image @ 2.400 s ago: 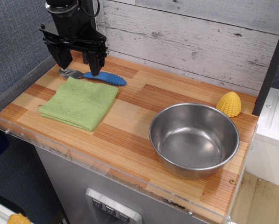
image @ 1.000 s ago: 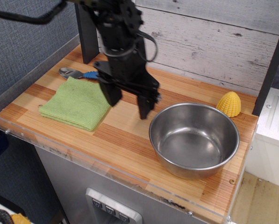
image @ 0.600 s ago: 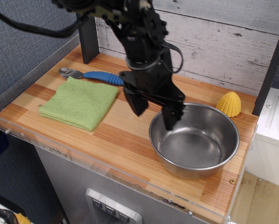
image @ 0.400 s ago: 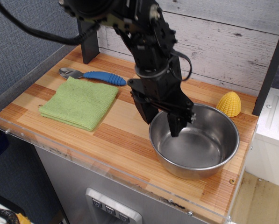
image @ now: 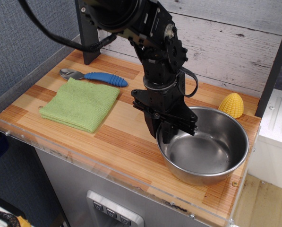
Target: Place the pot in between the cloth and the lemon.
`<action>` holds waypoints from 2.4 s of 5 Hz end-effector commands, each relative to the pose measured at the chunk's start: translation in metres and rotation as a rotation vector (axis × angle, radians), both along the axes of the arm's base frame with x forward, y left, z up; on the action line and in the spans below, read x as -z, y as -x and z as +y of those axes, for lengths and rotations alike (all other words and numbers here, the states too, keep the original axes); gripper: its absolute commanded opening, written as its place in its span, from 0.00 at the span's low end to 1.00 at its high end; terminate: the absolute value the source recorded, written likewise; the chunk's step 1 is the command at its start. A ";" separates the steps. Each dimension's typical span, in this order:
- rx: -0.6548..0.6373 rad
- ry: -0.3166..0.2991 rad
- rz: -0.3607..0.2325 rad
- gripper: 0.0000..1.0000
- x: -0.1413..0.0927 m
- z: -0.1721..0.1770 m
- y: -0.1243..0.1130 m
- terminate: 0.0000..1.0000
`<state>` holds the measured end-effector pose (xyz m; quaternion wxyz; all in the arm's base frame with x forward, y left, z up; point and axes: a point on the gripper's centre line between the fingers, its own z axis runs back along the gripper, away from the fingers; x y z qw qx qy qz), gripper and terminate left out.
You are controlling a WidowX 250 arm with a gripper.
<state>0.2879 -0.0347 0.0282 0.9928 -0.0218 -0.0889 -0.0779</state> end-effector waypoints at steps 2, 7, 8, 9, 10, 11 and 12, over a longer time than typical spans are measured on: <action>-0.002 -0.020 -0.055 0.00 -0.020 0.007 -0.001 0.00; -0.192 -0.016 -0.134 0.00 -0.081 0.084 -0.038 0.00; -0.216 -0.017 -0.121 0.00 -0.075 0.097 -0.053 0.00; -0.226 -0.027 -0.097 0.00 -0.063 0.101 -0.063 0.00; -0.234 -0.042 -0.065 0.00 -0.049 0.101 -0.069 0.00; -0.251 -0.026 -0.066 0.00 -0.038 0.105 -0.076 0.00; -0.263 -0.020 -0.047 0.00 -0.025 0.107 -0.082 0.00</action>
